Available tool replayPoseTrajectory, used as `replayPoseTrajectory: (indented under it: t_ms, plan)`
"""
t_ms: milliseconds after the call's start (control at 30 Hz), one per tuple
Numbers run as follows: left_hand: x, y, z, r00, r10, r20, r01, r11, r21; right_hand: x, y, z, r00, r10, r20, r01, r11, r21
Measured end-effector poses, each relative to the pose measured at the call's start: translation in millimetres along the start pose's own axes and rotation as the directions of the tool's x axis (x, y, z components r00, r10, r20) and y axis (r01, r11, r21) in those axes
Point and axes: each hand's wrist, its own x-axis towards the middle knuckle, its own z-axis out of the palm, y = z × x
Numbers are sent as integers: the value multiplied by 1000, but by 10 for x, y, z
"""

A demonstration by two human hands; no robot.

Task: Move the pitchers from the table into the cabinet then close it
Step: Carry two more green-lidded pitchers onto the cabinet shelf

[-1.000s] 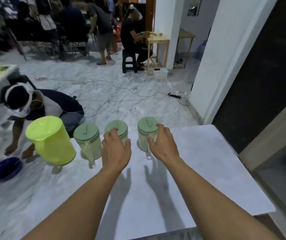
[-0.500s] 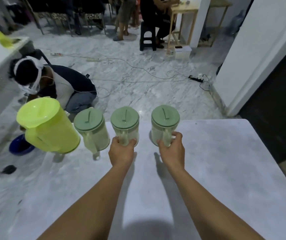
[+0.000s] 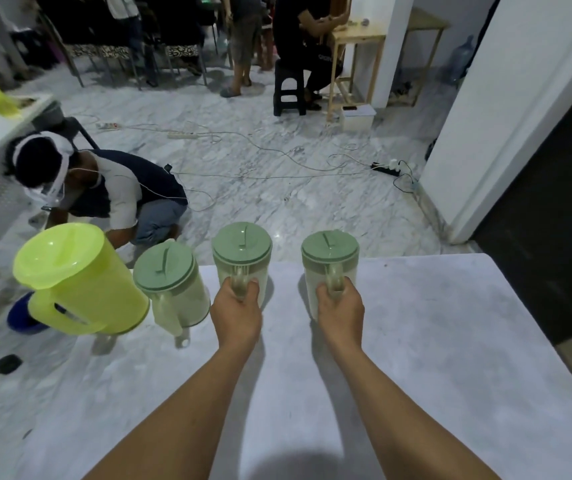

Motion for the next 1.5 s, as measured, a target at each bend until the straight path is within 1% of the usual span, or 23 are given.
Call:
replayPoseTrajectory:
  t_ms: [167,300,400,533,633,733,867,1000,1133,1233,1400,1500]
  plan:
    - [-39,350,-93,998,47,31,-48,999,8,-28,-247,-157,998,-14,-59,16,999,31]
    - [-108,709,-243,997,52,54,-49,997,-63,-165,-603,-362,993,-29,-116,39,995,87]
    - [-182,1026,-342,991,95,94,-87,992,-91,-293,-872,-582,984,-55,-168,75,990,116]
    - [-394,1484,-510,959,202,200,-171,972,-161,-646,-1290,-1002,944,-102,-315,147,982,122]
    - [-620,1781,-654,916,288,278,-239,951,-198,-953,-1525,-1300,893,-126,-432,193,975,114]
    - [-892,2009,-798,867,355,349,-271,925,-266,-1342,-1705,-1601,830,-133,-541,220,970,100]
    - [-1335,2255,-973,793,438,424,-294,884,-363,-1948,-1857,-2024,738,-136,-661,232,971,59]
    - [-1887,2510,-1165,714,507,482,-336,853,-400,-2544,-1950,-2453,631,-138,-764,244,969,26]
    - [-2509,2774,-1274,650,565,508,-350,816,-460,-3140,-2026,-2979,539,-155,-828,236,971,-28]
    - [-3033,2908,-1371,592,601,537,-320,787,-527,-3598,-2033,-3370,471,-160,-868,227,972,-57]
    - [-3958,2964,-1593,509,654,559,-305,745,-594,-4441,-1965,-3927,362,-183,-914,205,972,-113]
    - [-4487,2931,-1738,444,672,592,-283,732,-619,-4967,-1902,-4192,329,-174,-928,175,977,-122]
